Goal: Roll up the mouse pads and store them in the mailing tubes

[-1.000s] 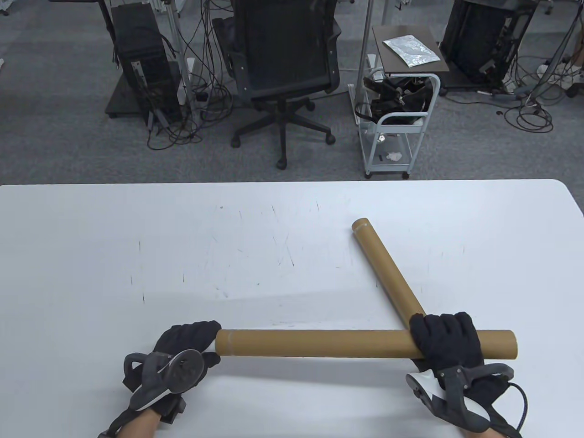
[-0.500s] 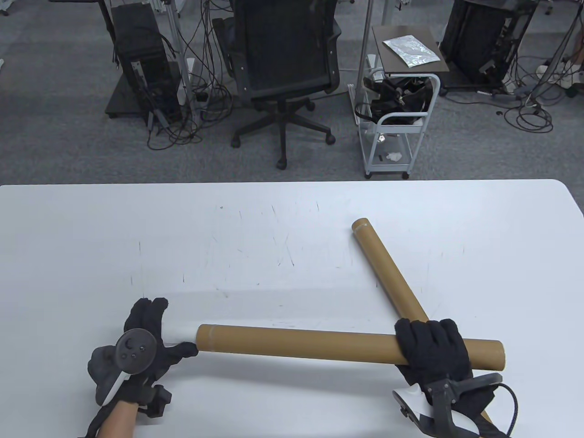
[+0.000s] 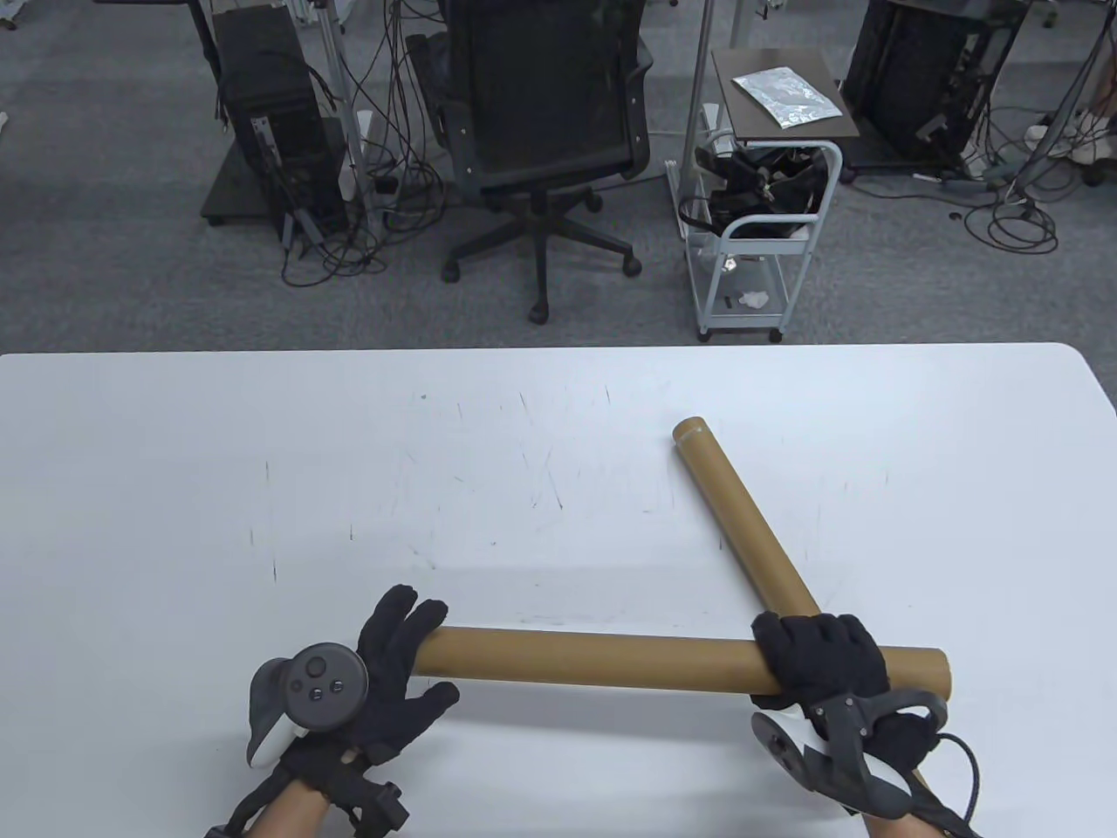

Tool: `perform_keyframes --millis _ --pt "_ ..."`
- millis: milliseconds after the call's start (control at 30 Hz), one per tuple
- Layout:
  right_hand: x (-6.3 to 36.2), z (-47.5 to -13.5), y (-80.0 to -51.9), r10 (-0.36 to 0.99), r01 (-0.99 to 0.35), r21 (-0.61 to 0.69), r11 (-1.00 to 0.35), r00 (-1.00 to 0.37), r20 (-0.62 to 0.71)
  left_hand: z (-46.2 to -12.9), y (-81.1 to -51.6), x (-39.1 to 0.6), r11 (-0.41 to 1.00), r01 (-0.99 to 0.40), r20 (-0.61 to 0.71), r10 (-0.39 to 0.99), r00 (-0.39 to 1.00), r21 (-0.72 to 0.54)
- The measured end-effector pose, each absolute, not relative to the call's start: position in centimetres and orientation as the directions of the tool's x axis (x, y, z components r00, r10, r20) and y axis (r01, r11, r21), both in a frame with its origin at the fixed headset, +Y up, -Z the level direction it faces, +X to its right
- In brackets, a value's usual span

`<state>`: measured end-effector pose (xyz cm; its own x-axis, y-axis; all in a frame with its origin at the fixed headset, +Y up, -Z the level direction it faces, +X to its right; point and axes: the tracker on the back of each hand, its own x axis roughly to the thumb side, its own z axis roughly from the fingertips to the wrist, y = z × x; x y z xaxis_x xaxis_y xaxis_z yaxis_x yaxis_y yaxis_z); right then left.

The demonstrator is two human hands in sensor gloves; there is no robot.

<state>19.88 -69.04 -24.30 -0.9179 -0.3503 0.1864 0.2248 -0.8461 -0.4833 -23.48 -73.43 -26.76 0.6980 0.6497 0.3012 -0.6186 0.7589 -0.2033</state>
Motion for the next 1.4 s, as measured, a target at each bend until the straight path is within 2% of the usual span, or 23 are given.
perform_keyframes --millis 67,133,200,267,333,400,467,600,800,900,967,1000,1033,1067,1100,1133,1167,1333,1400 --pt "20.0 -24.7 -69.2 -0.327 0.212 -0.450 -0.867 -0.925 0.193 -26.8 -73.1 -24.1 0.805 -0.576 0.313 0.588 0.745 -0.141" --pt "20.5 -24.8 -69.3 -0.326 0.226 -0.435 -0.871 -0.930 0.169 -26.9 -72.7 -25.5 0.892 -0.453 0.290 0.436 0.852 -0.008" --pt "21.2 -25.0 -69.3 -0.319 0.237 -0.426 -0.873 -0.938 0.133 -27.1 -73.0 -27.2 0.941 -0.338 0.229 0.321 0.919 0.036" --pt "21.8 -25.3 -69.3 -0.297 0.231 -0.408 -0.883 -0.949 0.106 -27.6 -73.6 -28.5 0.970 -0.244 0.156 0.243 0.957 -0.016" --pt "22.2 -25.5 -69.3 -0.280 0.225 -0.394 -0.891 -0.956 0.087 -28.3 -74.5 -29.5 0.974 -0.164 0.094 0.180 0.979 -0.158" --pt "22.4 -25.6 -69.3 -0.278 0.228 -0.390 -0.892 -0.957 0.078 -28.9 -75.6 -30.1 0.938 -0.181 0.027 0.197 0.980 -0.296" --pt "22.5 -25.6 -69.2 -0.282 0.232 -0.386 -0.893 -0.956 0.078 -29.2 -76.2 -30.4 0.937 -0.175 -0.034 0.173 0.984 -0.303" --pt "22.8 -26.0 -69.6 -0.228 0.182 -0.321 -0.930 -0.967 0.112 -29.7 -76.8 -30.3 0.962 -0.048 -0.096 0.022 0.995 -0.269" --pt "22.7 -25.9 -69.4 -0.241 0.191 -0.319 -0.928 -0.962 0.125 -30.5 -77.4 -28.7 0.960 0.106 -0.101 -0.137 0.985 -0.261" --pt "22.8 -25.9 -69.4 -0.227 0.177 -0.308 -0.935 -0.964 0.135 -30.3 -77.2 -28.3 0.965 0.066 -0.073 -0.088 0.993 -0.253" --pt "22.8 -25.9 -69.5 -0.219 0.169 -0.301 -0.939 -0.965 0.143 -30.1 -76.4 -28.7 0.973 -0.066 -0.066 0.053 0.996 -0.219" --pt "22.8 -26.0 -69.5 -0.218 0.166 -0.301 -0.939 -0.965 0.148 -29.9 -75.9 -29.3 0.946 -0.266 -0.085 0.254 0.963 -0.183" --pt "22.8 -26.0 -69.6 -0.217 0.164 -0.299 -0.940 -0.963 0.157 -29.8 -75.5 -30.0 0.830 -0.537 -0.123 0.523 0.843 -0.150" --pt "22.6 -25.9 -69.6 -0.214 0.158 -0.299 -0.941 -0.963 0.167 -29.6 -75.2 -30.5 0.632 -0.762 -0.147 0.748 0.647 -0.137" --pt "22.6 -25.9 -69.6 -0.211 0.154 -0.298 -0.942 -0.962 0.171 -29.5 -75.1 -30.6 0.522 -0.839 -0.142 0.829 0.542 -0.153" --pt "22.5 -25.8 -69.6 -0.203 0.145 -0.294 -0.945 -0.963 0.179 -29.4 -74.9 -30.7 0.413 -0.891 -0.120 0.891 0.438 -0.186" --pt "22.4 -25.8 -69.6 -0.187 0.126 -0.291 -0.948 -0.963 0.192 -29.4 -74.8 -30.6 0.370 -0.902 -0.090 0.913 0.397 -0.225" --pt "21.7 -25.6 -69.4 -0.167 0.096 -0.289 -0.952 -0.959 0.231 -29.3 -75.1 -29.3 0.299 -0.891 -0.031 0.944 0.329 -0.340" --pt "21.7 -25.5 -69.3 -0.183 0.109 -0.302 -0.947 -0.956 0.228 -29.3 -75.1 -29.3 0.302 -0.892 -0.028 0.944 0.330 -0.336"
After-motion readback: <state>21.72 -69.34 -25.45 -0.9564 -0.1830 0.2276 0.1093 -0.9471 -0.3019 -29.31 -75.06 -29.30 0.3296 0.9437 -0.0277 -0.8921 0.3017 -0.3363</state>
